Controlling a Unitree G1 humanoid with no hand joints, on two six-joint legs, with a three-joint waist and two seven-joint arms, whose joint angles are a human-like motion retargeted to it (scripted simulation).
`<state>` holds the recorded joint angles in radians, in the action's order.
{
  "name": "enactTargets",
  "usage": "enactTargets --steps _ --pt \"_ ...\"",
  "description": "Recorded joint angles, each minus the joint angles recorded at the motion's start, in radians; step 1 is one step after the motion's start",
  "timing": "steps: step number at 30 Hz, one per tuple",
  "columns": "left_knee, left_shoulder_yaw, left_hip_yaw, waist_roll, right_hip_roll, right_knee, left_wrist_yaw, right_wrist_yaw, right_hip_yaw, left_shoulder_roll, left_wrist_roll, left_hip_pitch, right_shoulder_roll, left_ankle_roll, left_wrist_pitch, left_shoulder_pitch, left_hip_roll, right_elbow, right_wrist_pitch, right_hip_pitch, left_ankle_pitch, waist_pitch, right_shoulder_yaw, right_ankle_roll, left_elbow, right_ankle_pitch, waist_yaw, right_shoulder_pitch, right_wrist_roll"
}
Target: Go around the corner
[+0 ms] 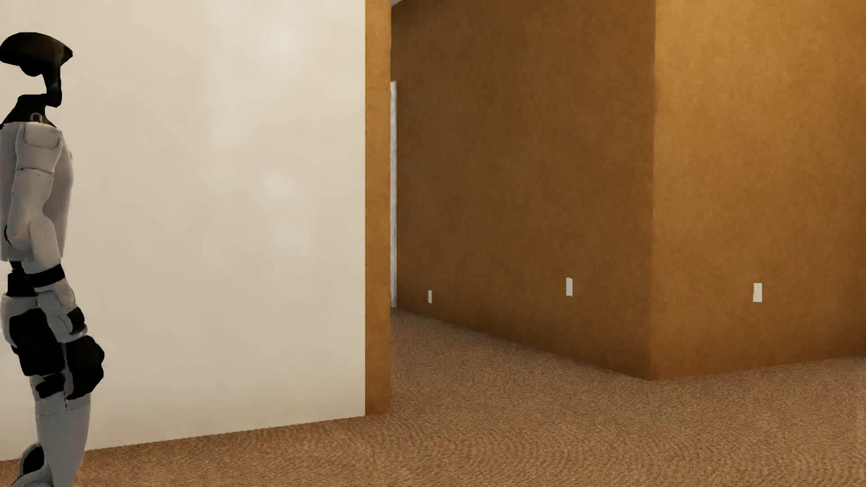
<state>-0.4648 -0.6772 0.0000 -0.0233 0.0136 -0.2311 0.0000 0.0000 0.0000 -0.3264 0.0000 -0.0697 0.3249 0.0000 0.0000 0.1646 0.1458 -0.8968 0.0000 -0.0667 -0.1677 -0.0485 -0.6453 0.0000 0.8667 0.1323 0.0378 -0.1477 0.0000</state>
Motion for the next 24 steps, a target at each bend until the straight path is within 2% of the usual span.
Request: enactTargets --steps 1,2,3,4,5,6,7,9,10,14,16,17,18,19,21,22,23,24 --pt "-0.014 -0.005 0.000 -0.001 0.004 -0.023 0.000 0.000 0.000 0.003 0.000 -0.025 0.003 0.000 0.000 -0.008 0.010 -0.013 0.000 0.027 0.016 0.004 0.067 0.000 0.002 0.024 -0.026 -0.006 0.000" --pt "-0.026 -0.002 0.000 -0.015 0.006 0.065 0.000 0.000 0.000 -0.001 0.000 -0.016 -0.002 0.000 0.000 0.013 0.025 -0.009 0.000 -0.012 0.009 0.018 0.096 0.000 -0.008 0.075 0.031 -0.038 0.000" --pt "-0.036 -0.005 0.000 -0.003 -0.002 -0.266 0.000 0.000 0.000 -0.005 0.000 -0.022 0.005 0.000 0.000 0.000 0.018 -0.005 0.000 0.041 0.021 0.002 0.074 0.000 -0.017 0.201 -0.005 -0.034 0.000" --pt "-0.053 -0.010 0.000 -0.004 0.001 -0.334 0.000 0.000 0.000 -0.008 0.000 -0.015 0.005 0.000 0.000 -0.002 0.023 -0.006 0.000 0.087 0.012 -0.008 0.080 0.000 -0.033 0.226 -0.002 -0.045 0.000" --pt "-0.037 0.017 0.000 -0.013 0.013 -0.455 0.000 0.000 0.000 -0.013 0.000 0.015 0.007 0.000 0.000 0.000 0.034 0.004 0.000 0.156 -0.042 -0.023 0.075 0.000 -0.061 0.217 0.011 -0.055 0.000" --pt "-0.044 -0.025 0.000 -0.027 0.028 -0.574 0.000 0.000 0.000 -0.028 0.000 0.062 -0.007 0.000 0.000 -0.018 0.046 -0.021 0.000 0.199 -0.067 -0.057 0.096 0.000 -0.064 0.190 0.014 -0.065 0.000" --pt "-0.043 -0.035 0.000 -0.025 0.028 -0.688 0.000 0.000 0.000 -0.038 0.000 0.088 -0.014 0.000 0.000 -0.038 0.032 -0.021 0.000 0.269 -0.084 -0.076 0.084 0.000 -0.071 0.178 0.037 -0.067 0.000" --pt "-0.014 -0.017 0.000 0.000 0.031 -0.689 0.000 0.000 0.000 -0.025 0.000 0.117 -0.008 0.000 0.000 -0.070 0.005 -0.017 0.000 0.387 -0.142 -0.055 0.079 0.000 -0.060 0.168 0.137 -0.102 0.000" --pt "0.019 -0.014 0.000 -0.002 0.038 -0.618 0.000 0.000 0.000 -0.026 0.000 0.180 -0.004 0.000 0.000 -0.078 0.002 -0.021 0.000 0.410 -0.174 -0.067 0.067 0.000 -0.078 0.151 0.158 -0.124 0.000" --pt "0.066 0.031 0.000 0.005 0.054 -0.417 0.000 0.000 0.000 -0.034 0.000 0.335 0.000 0.000 0.000 -0.134 -0.023 -0.091 0.000 0.583 -0.341 -0.073 0.089 0.000 -0.117 -0.035 0.224 -0.147 0.000" --pt "0.065 0.032 0.000 0.005 0.062 -0.392 0.000 0.000 0.000 -0.038 0.000 0.395 0.001 0.000 0.000 -0.152 -0.037 -0.108 0.000 0.625 -0.355 -0.081 0.099 0.000 -0.107 -0.025 0.260 -0.152 0.000" --pt "0.067 0.039 0.000 0.008 0.062 -0.440 0.000 0.000 0.000 -0.030 0.000 0.425 0.004 0.000 0.000 -0.145 -0.051 -0.107 0.000 0.639 -0.335 -0.080 0.096 0.000 -0.089 -0.033 0.282 -0.159 0.000" --pt "0.041 -0.005 0.000 0.021 0.058 -0.526 0.000 0.000 0.000 -0.035 0.000 0.435 0.013 0.000 0.000 -0.142 -0.071 -0.108 0.000 0.661 -0.290 -0.078 0.084 0.000 -0.073 -0.031 0.309 -0.156 0.000" --pt "-0.006 -0.005 0.000 0.048 0.039 -0.590 0.000 0.000 0.000 -0.017 0.000 0.430 0.014 0.000 0.000 -0.123 -0.104 -0.128 0.000 0.668 -0.199 -0.075 0.058 0.000 -0.034 -0.006 0.321 -0.145 0.000" --pt "-0.235 0.001 0.000 0.046 0.012 -0.656 0.000 0.000 0.000 -0.007 0.000 0.370 0.009 0.000 0.000 -0.040 -0.129 -0.126 0.000 0.591 0.100 -0.060 0.093 0.000 -0.028 0.080 0.300 -0.138 0.000" --pt "-0.416 -0.042 0.000 0.046 -0.018 -0.648 0.000 0.000 0.000 -0.015 0.000 0.292 0.003 0.000 0.000 -0.028 -0.133 -0.122 0.000 0.536 0.226 -0.071 0.116 0.000 -0.019 0.115 0.244 -0.126 0.000" --pt "-0.648 -0.032 0.000 0.040 -0.033 -0.643 0.000 0.000 0.000 -0.024 0.000 0.156 -0.007 0.000 0.000 -0.001 -0.136 -0.092 0.000 0.498 0.239 -0.067 0.124 0.000 -0.036 0.157 0.212 -0.109 0.000" --pt "-0.808 -0.075 0.000 0.028 -0.038 -0.603 0.000 0.000 0.000 -0.026 0.000 0.059 -0.003 0.000 0.000 0.007 -0.129 -0.063 0.000 0.404 0.222 -0.078 0.121 0.000 -0.002 0.178 0.176 -0.098 0.000"
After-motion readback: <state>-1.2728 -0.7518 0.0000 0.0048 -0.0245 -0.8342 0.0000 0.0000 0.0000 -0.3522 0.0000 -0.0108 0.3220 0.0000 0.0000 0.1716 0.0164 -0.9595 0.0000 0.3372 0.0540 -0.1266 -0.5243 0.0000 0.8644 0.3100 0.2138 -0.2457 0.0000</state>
